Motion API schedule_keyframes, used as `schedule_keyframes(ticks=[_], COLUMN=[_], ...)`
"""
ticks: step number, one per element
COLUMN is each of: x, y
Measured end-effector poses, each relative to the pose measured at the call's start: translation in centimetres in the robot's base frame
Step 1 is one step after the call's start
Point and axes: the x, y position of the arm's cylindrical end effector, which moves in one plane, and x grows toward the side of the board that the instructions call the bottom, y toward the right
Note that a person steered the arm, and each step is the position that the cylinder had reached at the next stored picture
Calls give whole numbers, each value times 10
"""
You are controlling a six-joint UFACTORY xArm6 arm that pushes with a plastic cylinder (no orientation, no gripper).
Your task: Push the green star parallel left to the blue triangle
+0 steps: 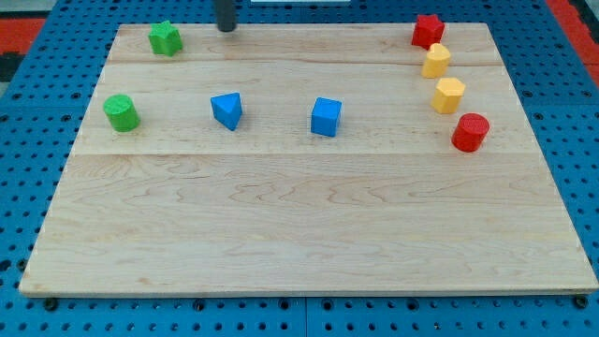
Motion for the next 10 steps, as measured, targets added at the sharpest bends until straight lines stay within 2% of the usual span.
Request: schedule_keyframes(ticks=[1, 2, 3, 4, 5, 8, 10], x=[0, 10, 28, 9, 70, 136, 157], y=[-84, -102, -59, -44, -40, -27, -31])
